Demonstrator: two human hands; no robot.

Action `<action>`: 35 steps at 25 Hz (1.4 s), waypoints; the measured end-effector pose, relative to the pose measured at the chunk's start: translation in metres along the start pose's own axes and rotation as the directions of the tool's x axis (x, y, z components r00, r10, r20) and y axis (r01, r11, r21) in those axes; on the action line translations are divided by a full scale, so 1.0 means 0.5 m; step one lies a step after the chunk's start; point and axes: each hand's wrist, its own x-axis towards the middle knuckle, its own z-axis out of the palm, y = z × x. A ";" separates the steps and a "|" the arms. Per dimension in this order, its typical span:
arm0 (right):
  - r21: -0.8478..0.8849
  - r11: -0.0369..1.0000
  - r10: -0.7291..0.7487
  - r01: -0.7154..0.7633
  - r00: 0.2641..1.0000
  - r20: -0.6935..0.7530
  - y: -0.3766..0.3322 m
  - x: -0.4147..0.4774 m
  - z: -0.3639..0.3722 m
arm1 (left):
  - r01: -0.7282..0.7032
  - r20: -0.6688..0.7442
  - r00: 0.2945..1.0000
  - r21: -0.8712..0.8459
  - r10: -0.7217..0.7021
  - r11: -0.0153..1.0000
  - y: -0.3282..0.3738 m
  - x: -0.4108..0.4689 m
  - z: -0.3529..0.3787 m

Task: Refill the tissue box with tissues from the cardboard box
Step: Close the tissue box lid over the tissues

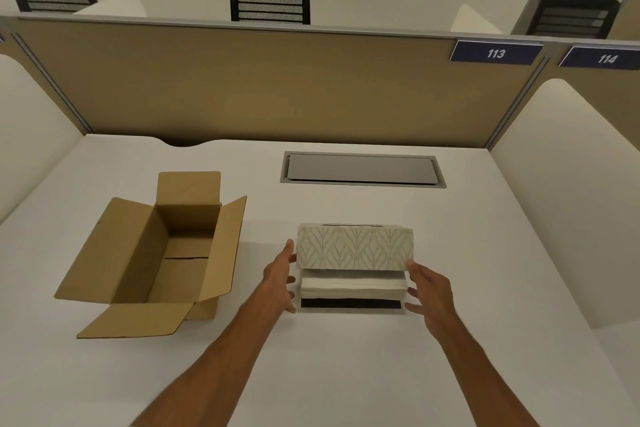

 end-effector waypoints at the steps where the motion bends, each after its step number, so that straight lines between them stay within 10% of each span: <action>1: 0.015 1.000 0.005 -0.005 1.000 0.001 0.007 -0.004 -0.001 | 0.003 0.003 1.000 -0.006 -0.003 1.000 -0.006 -0.001 -0.001; 35: 0.164 0.967 0.196 -0.198 0.980 0.026 -0.001 0.012 -0.005 | 0.064 0.126 0.991 -0.166 -0.043 0.984 -0.012 -0.003 0.006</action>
